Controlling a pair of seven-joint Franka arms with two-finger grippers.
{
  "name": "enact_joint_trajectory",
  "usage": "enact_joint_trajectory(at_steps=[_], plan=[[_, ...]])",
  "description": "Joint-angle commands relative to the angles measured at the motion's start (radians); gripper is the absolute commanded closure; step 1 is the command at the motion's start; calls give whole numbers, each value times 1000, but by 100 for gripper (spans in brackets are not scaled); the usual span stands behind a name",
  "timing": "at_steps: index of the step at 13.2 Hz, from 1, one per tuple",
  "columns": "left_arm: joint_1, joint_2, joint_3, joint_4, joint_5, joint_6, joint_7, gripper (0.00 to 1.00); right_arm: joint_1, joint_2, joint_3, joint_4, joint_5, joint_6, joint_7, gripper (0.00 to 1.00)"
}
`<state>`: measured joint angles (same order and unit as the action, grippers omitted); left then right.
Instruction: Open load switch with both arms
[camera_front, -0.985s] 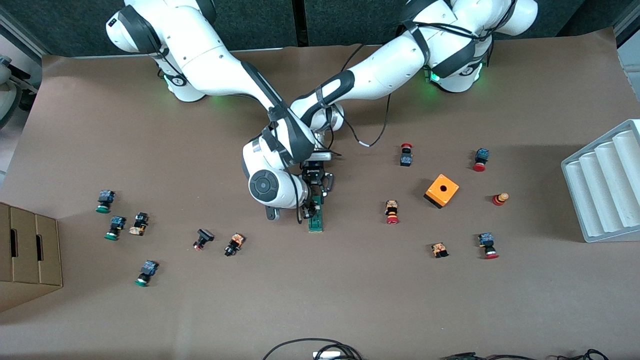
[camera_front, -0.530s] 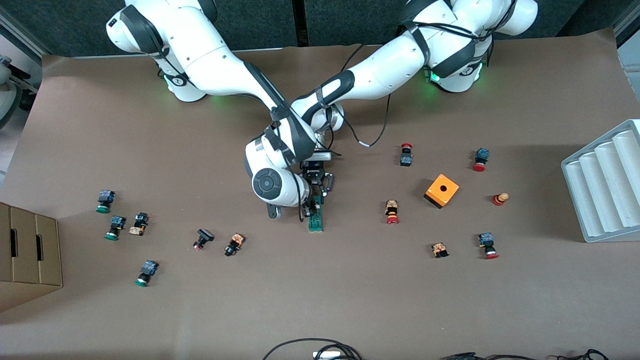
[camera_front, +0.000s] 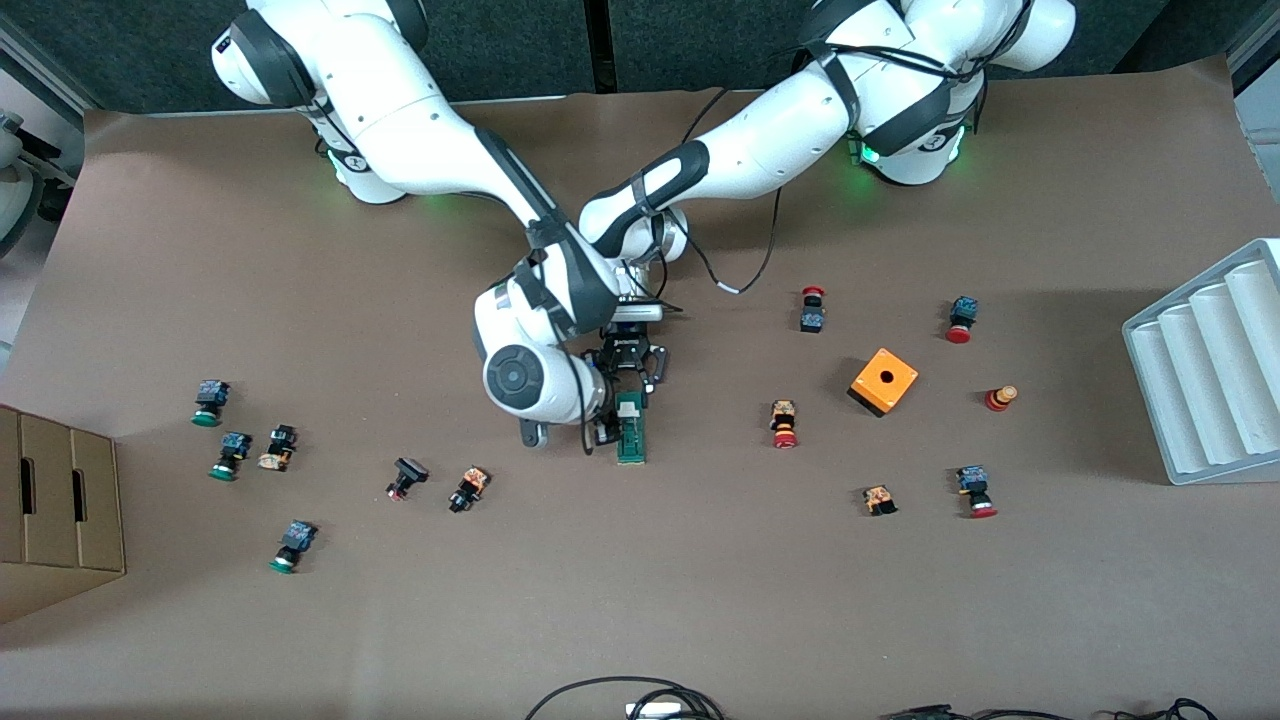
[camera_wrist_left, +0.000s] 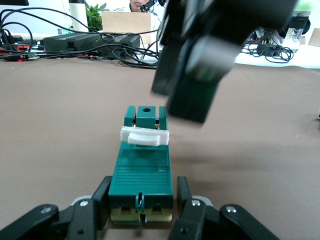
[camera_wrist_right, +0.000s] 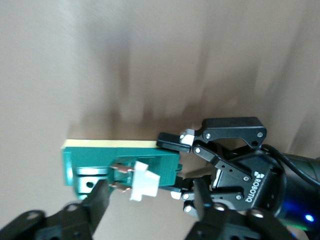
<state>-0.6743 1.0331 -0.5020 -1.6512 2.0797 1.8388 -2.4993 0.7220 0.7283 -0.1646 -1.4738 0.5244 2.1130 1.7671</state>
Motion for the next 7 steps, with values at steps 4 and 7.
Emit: enact_joint_trajectory(at_steps=[4,7], plan=[[-14,12,5,19,14,-18,2,7,-104,-173,5,7,-132,-131,-251,0],[-14,4,5,21,11,-16,17,0,-156,-274,2,1,-175,-214,-466,0]])
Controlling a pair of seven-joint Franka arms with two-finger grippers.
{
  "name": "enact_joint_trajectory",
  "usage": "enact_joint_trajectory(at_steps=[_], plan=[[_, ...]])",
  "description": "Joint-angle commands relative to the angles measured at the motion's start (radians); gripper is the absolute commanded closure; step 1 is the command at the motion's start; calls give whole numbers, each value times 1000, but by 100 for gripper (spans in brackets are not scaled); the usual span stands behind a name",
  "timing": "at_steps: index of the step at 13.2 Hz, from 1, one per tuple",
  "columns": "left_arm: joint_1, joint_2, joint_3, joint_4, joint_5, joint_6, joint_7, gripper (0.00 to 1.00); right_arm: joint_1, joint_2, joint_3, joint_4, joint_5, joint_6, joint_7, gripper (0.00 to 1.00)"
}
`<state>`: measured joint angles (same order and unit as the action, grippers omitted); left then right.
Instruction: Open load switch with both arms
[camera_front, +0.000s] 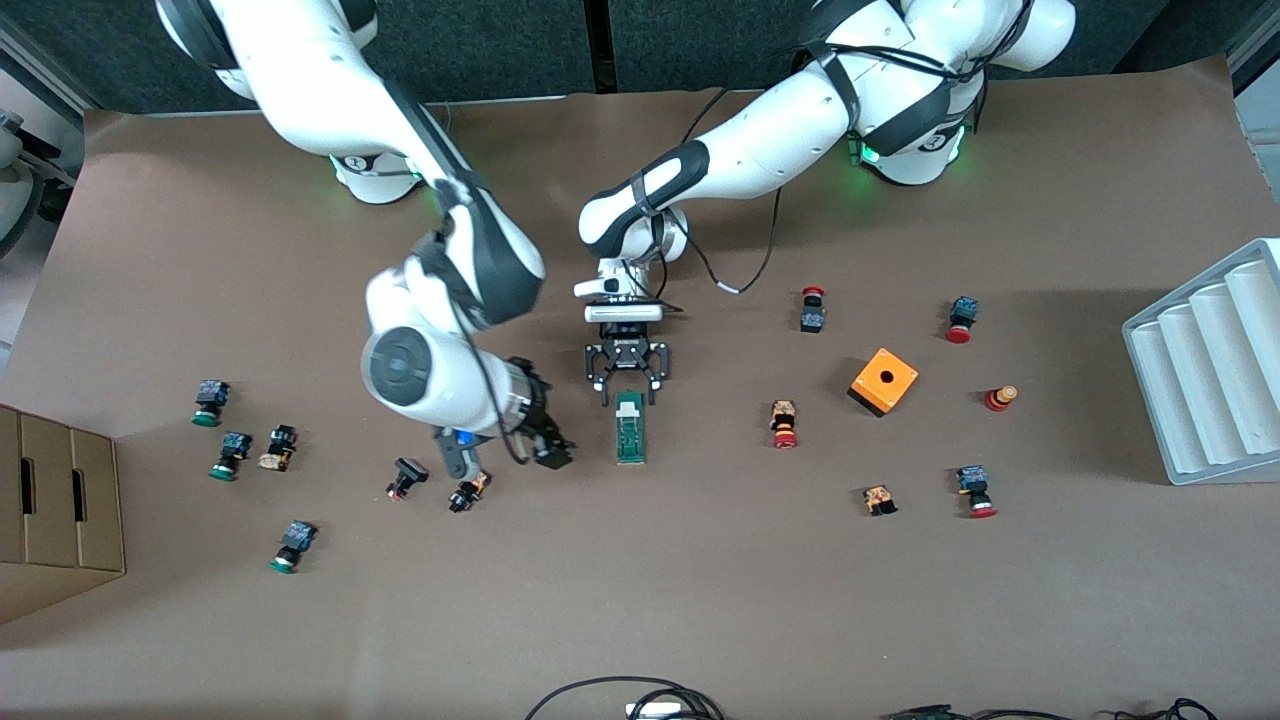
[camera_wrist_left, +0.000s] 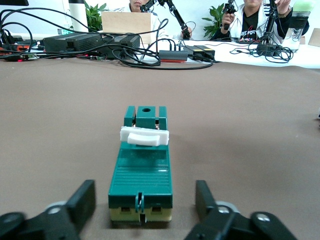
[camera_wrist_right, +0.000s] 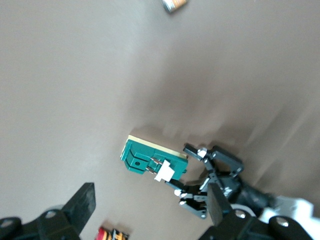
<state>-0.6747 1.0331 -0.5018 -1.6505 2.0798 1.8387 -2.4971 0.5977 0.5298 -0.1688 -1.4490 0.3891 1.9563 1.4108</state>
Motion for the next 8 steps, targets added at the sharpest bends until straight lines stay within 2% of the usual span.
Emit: enact_joint_trajectory(at_steps=[1,4,8], plan=[[-13,1,3,20,5,-16,52,0,-61,-114,6,-24,-41,-92,-180,0],[-5,-25,-6,23,-97,-3,173,0,-122,-201,5,-33,-59,-194,-384,0],[-2,-93,-17,24,-246,57,387,0,-206,-321,5,-83,-165,-298,-707,0]])
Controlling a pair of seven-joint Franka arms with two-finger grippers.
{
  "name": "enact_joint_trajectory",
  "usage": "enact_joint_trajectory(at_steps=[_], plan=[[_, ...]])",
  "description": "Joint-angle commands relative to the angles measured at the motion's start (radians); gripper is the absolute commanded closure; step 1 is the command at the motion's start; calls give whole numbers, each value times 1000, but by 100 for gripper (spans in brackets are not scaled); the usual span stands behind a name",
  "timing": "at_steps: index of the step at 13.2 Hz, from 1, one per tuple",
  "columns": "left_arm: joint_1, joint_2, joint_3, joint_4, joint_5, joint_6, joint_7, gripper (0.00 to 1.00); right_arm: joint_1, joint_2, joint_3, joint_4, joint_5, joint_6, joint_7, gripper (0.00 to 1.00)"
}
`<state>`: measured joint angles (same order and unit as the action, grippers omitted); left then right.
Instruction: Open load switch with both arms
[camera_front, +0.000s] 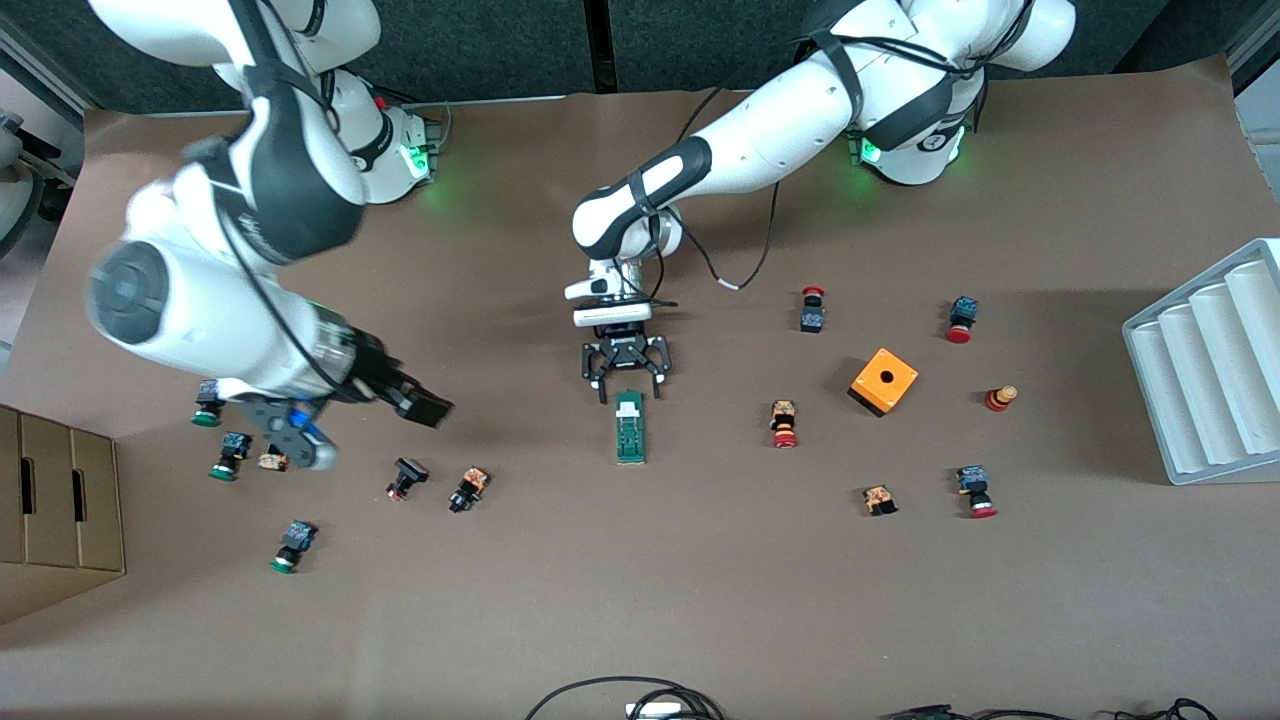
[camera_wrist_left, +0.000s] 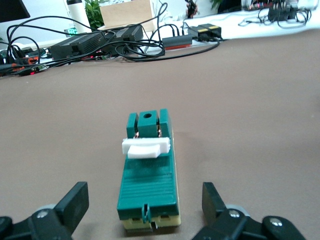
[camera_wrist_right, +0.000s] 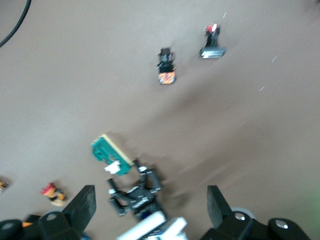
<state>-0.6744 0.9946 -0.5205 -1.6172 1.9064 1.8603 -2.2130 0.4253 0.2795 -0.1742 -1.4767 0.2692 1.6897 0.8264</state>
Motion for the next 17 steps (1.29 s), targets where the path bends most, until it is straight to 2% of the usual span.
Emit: enact_joint_trajectory(at_steps=[1,4,8,10,11,13,17], plan=[[-2,-69,2,-9,-116,48,161,0,-58,-91,12,-66,-65,-48,-198,0],[1,-112,2,-7,-214,85,310,0,-149,-181,18,-143,-113,-59,-439,0],[47,-194,-7,19,-442,132,623,0,-273,-290,18,-235,-177,-57,-751,0],[52,-234,-9,25,-545,132,781,0,-270,-298,15,-229,-249,-76,-765,0],[53,-266,-7,25,-608,132,859,0,-272,-296,13,-225,-258,-77,-767,0],[84,-319,-7,26,-731,132,1057,0,-270,-287,13,-217,-262,-74,-757,0],[156,-382,-7,89,-950,132,1381,0,-277,-273,12,-183,-262,-73,-757,0]])
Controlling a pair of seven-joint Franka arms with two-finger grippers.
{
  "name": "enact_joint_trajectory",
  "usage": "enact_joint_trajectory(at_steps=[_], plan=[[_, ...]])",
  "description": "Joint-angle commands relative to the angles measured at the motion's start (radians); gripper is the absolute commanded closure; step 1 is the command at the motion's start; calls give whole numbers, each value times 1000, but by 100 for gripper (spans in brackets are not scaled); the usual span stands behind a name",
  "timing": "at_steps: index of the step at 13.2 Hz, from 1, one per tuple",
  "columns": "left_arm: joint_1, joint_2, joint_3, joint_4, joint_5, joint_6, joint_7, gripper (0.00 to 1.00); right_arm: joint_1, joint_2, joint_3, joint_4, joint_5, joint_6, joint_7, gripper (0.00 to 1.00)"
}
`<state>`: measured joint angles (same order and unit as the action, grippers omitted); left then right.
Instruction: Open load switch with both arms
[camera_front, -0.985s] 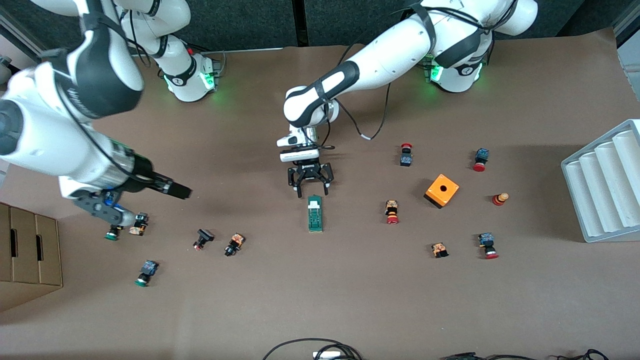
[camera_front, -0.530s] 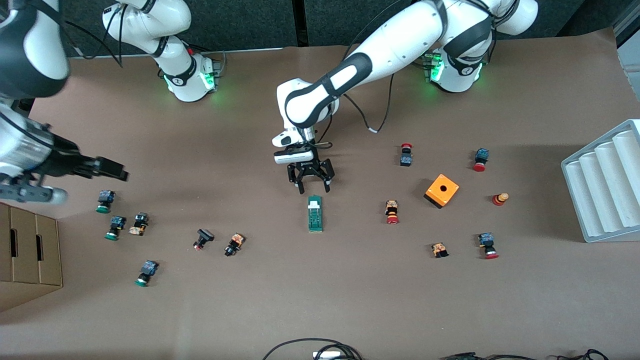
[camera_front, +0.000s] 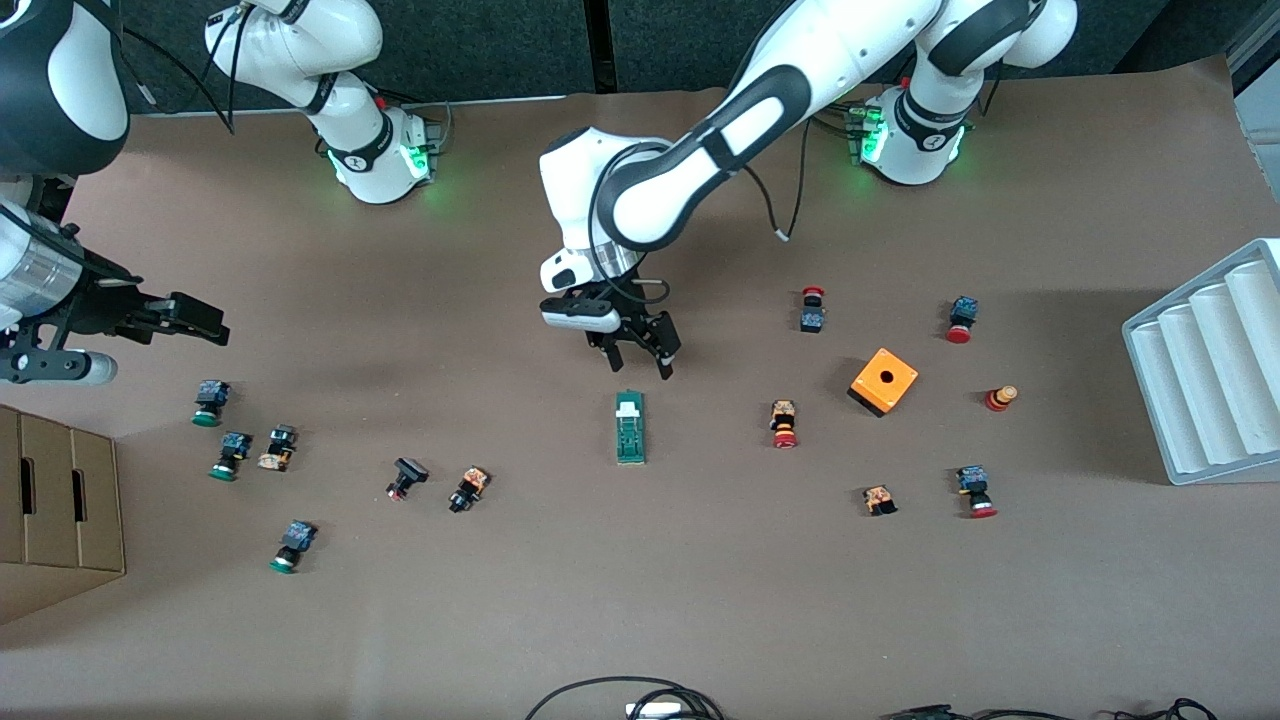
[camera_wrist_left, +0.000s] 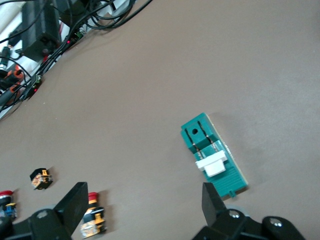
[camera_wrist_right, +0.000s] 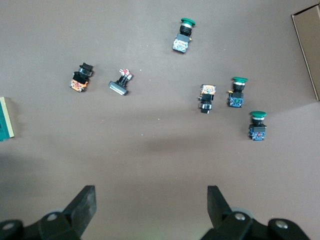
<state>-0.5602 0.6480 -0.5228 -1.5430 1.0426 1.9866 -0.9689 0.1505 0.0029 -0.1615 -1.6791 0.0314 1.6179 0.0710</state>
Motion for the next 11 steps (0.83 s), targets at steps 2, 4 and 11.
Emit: enact_joint_trajectory(at_steps=[2,4,11], plan=[[94,-79,-5,41,-240,5,322,0,-2,3,-3,35,-24,2,-2,0],[156,-120,-5,47,-362,4,454,0,3,5,-3,35,-24,-4,0,0],[368,-270,-5,72,-754,-84,723,0,-2,19,-3,45,-25,8,-4,0]])
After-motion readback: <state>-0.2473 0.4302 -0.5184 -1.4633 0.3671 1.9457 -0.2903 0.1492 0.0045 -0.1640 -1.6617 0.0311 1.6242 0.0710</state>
